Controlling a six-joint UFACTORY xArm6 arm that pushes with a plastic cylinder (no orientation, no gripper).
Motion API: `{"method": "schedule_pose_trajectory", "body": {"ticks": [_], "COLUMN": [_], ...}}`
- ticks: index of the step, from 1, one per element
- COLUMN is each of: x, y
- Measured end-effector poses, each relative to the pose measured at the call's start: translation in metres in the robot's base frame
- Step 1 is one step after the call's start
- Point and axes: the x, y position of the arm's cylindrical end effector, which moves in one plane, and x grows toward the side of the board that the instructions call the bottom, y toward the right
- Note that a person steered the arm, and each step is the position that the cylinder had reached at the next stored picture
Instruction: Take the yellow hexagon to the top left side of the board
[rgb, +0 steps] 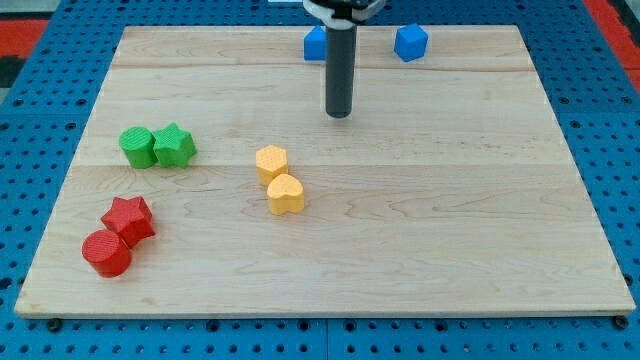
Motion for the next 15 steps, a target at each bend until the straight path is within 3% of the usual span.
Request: {"method": "schedule_pose_trajectory", "body": {"ticks": [1, 3, 6, 11, 14, 15], "x": [0.023, 0.113, 0.092, 0.088, 0.013, 0.033], "y": [0.023, 0.012, -0.103, -0.099, -0.112, -0.112]}}
